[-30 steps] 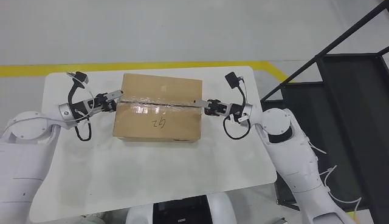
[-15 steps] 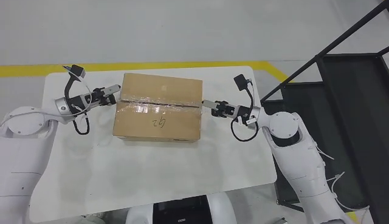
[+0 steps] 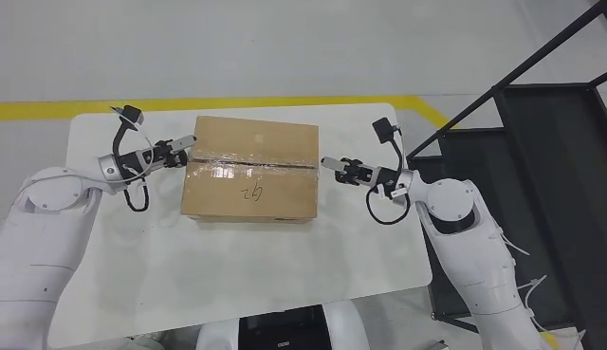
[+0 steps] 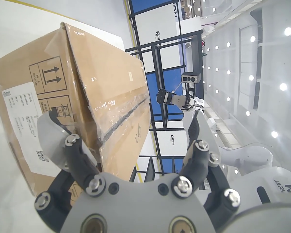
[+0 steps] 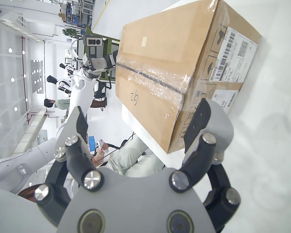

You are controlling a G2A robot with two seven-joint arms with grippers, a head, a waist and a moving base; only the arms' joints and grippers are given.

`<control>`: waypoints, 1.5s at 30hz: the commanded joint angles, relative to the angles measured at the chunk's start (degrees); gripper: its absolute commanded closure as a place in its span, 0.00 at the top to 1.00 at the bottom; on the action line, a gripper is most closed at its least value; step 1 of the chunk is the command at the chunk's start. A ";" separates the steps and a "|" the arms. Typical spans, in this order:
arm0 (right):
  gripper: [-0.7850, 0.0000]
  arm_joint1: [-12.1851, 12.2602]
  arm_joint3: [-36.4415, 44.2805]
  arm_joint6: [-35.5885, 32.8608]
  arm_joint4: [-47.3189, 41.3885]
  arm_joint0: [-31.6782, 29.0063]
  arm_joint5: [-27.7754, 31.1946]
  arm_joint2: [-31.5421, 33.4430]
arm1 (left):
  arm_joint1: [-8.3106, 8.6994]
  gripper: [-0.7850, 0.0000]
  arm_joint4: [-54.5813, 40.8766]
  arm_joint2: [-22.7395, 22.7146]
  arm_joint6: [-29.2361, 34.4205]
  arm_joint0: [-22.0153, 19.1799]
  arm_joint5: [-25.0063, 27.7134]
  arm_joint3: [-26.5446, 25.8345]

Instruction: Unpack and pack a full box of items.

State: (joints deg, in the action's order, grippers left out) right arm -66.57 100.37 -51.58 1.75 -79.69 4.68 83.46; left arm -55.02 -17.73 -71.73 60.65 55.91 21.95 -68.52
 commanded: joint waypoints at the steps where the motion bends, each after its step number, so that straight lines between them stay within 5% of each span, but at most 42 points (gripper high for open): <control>1: 1.00 0.12 0.23 0.14 -0.23 -0.22 0.08 0.35 | 0.04 1.00 -0.08 -0.22 0.01 -0.03 0.02 0.02; 25: 1.00 1.48 1.69 1.25 -1.55 -2.91 0.24 2.81 | -0.68 1.00 -1.31 1.78 0.01 -0.70 -0.46 -0.03; 33: 1.00 2.10 3.91 4.89 1.04 -5.80 1.34 6.14 | 0.98 1.00 0.03 -5.78 -4.17 2.13 0.66 -1.33; 45: 1.00 2.22 10.40 20.15 5.90 -15.49 4.81 12.50 | 2.74 1.00 -0.88 -17.29 -13.08 14.47 -0.60 -14.70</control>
State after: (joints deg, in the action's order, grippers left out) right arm -64.34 110.66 -31.70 7.76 -94.86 9.32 95.96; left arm -52.30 -18.75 -88.72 47.94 69.65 21.63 -82.46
